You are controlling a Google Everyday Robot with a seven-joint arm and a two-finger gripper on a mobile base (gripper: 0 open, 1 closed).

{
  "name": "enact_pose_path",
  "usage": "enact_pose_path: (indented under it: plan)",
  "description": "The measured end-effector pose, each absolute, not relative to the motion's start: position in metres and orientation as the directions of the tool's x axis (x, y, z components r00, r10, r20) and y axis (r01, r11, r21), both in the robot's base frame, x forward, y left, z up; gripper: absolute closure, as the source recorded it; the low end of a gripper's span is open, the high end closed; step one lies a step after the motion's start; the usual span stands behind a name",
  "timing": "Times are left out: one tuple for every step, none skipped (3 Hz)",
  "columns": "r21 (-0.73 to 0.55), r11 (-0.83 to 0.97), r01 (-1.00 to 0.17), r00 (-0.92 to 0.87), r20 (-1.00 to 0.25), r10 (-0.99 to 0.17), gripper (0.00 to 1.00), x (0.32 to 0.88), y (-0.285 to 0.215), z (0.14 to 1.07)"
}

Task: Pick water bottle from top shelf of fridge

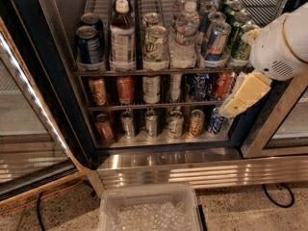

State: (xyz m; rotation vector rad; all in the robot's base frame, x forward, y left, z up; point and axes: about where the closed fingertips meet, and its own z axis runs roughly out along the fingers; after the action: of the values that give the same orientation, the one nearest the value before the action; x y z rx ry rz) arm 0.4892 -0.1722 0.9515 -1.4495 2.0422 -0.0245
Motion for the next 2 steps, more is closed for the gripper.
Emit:
enact_pose_path:
  plan:
    - [-0.319,0.467,-0.825,-0.227,-0.570,-0.790,0.00,0.499,-0.163,0.929]
    - [-0.303,0.512,-0.804,-0.202,-0.670,-0.714,0.00,0.513,-0.149,0.929]
